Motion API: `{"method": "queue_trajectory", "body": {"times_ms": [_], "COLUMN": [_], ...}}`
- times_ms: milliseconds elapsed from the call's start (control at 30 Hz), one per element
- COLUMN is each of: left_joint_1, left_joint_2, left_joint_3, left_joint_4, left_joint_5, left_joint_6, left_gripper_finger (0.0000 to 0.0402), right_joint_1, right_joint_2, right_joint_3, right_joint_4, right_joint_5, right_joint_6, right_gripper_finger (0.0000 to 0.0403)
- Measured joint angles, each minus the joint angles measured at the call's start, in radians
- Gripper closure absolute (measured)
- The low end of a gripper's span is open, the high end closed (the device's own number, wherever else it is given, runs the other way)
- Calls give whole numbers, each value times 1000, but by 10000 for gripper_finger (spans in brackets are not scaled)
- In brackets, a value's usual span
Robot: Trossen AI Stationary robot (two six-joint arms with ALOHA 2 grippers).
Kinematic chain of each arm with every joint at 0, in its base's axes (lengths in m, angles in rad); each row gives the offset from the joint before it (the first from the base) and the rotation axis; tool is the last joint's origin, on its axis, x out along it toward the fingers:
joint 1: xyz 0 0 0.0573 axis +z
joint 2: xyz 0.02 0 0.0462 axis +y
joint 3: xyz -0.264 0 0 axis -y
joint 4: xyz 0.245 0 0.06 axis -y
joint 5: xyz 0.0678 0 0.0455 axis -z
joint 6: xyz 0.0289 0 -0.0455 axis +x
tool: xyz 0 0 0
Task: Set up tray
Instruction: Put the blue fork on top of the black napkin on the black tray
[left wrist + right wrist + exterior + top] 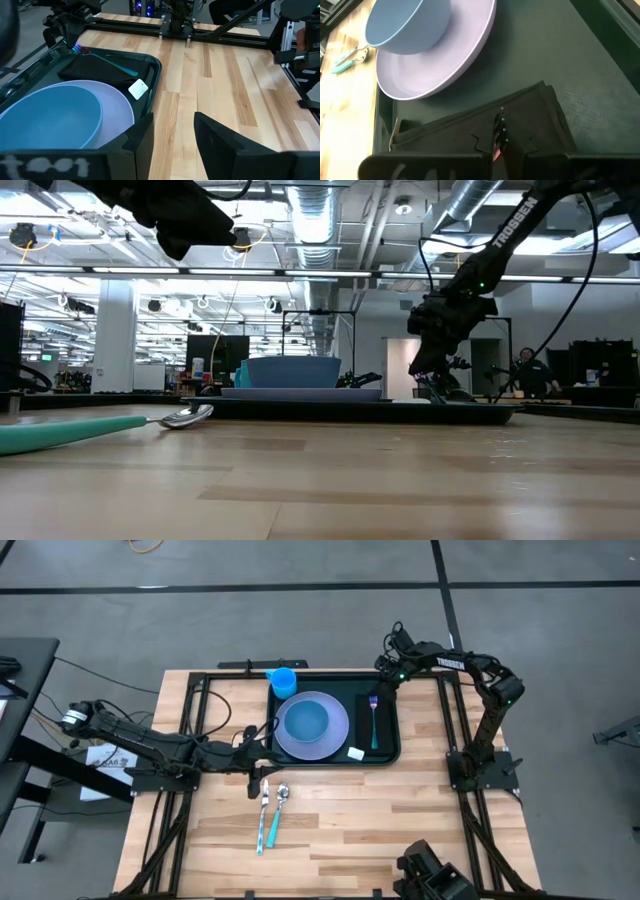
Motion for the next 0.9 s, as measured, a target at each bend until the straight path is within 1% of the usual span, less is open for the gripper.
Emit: {"method": "queue_trajectory", "body": {"times_ms": [200,667,900], "left_joint_1": [0,0,0], "left_joint_2": [0,0,0], "left_joint_3": [0,0,0], "left_joint_4": [0,0,0], "left_joint_5": [0,0,0], "left_joint_6": [0,0,0], "left_gripper_finger": [274,274,274], "right_joint_1": [0,0,0], "right_joint_2": [0,0,0], "right_joint_3": [0,0,0], "right_joint_4": [2,5,6], "right_joint_5": [1,53,54], "right_joint_6": [0,0,0], "right_gripper_finger": [375,375,372]}}
